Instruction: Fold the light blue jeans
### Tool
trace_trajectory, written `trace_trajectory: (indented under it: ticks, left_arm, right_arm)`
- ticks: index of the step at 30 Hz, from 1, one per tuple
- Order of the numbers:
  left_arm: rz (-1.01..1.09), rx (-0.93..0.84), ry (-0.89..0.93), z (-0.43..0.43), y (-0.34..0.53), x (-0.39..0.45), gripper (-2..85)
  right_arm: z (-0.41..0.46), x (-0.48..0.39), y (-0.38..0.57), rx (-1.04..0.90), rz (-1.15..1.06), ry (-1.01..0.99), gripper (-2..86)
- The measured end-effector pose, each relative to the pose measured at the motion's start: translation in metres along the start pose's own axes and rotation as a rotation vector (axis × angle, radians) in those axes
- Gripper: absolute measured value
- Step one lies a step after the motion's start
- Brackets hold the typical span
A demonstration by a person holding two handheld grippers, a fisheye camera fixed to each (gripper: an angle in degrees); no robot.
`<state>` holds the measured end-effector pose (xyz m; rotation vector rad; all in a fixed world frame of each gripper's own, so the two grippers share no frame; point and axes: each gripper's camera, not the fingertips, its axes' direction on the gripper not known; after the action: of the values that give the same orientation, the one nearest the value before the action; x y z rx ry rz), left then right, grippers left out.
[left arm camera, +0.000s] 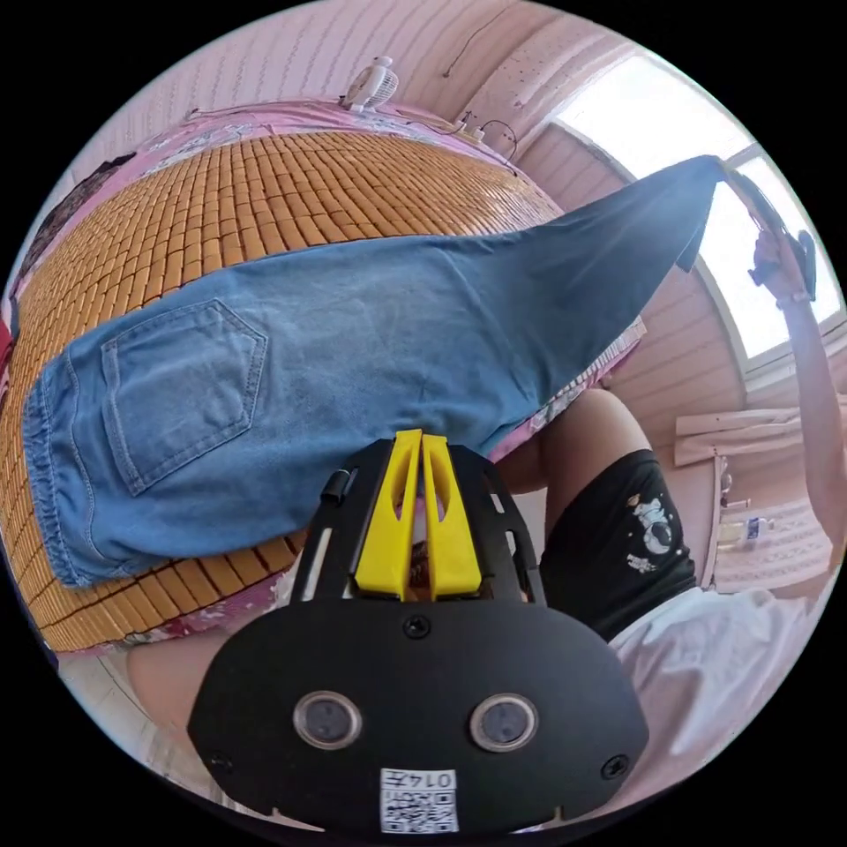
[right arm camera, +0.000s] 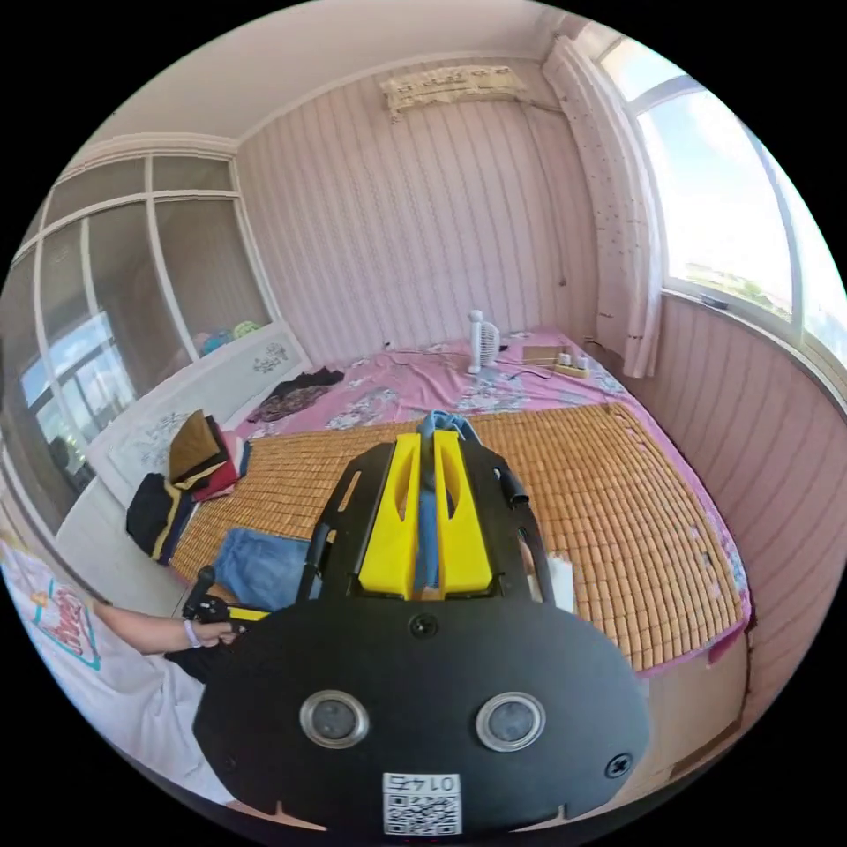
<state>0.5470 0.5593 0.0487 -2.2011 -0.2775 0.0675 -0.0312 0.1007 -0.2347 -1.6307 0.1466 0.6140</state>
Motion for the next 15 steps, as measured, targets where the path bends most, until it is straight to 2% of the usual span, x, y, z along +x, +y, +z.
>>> trace_trajectory:
  ticks: [3,4,6,9,12,15]
  left_arm:
    - [-0.069,0.130,0.071,-0.047,0.038,-0.027,-1.0]
    - [-0.081,0.160,0.063,-0.059,0.050,-0.033,-1.0]
    - [-0.183,0.280,0.003,-0.109,0.102,-0.065,-0.9]
    - [-0.377,0.387,-0.073,-0.160,0.176,-0.111,-0.8]
    - [-0.504,0.459,-0.152,-0.193,0.239,-0.142,-0.3]
    - [-0.552,0.470,-0.186,-0.200,0.274,-0.162,2.5]
  right_arm:
    - [0.061,-0.099,-0.034,-0.079,-0.227,-0.254,2.3]
    - [0.076,-0.122,-0.038,-0.101,-0.270,-0.315,2.4]
    - [0.143,-0.214,-0.035,-0.210,-0.399,-0.565,3.1]
    - [0.244,-0.308,0.006,-0.391,-0.401,-0.729,5.4]
    - [0.327,-0.358,0.062,-0.649,-0.381,-0.763,7.2]
    - [0.357,-0.367,0.085,-0.749,-0.383,-0.695,7.5]
